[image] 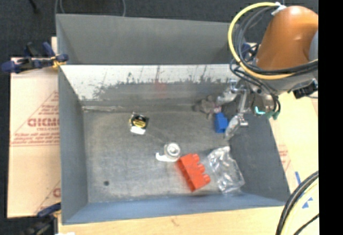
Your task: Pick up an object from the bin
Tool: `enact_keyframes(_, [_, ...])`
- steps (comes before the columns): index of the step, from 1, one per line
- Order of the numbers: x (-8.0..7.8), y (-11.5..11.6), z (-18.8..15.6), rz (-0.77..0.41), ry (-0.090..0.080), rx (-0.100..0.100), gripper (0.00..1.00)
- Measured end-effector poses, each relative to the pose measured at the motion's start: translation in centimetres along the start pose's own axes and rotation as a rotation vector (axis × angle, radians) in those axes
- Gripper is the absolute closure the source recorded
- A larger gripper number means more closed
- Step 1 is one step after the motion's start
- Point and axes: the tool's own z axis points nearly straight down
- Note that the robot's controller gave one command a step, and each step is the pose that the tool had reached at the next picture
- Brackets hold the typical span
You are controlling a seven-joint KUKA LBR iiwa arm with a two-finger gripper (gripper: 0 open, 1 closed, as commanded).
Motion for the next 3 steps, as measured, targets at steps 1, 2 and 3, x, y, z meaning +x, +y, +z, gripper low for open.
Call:
enact_keyframes(1, [1.0,6.5,11.4,-0.126,-0.014,0.002,0.0])
enact_keyframes(2, [3.5,10.7,11.3,-0.148,-0.005,-0.003,0.0])
enact_keyframes(3, [3.9,9.6,11.5,-0.077,-0.003,-0.002,0.0])
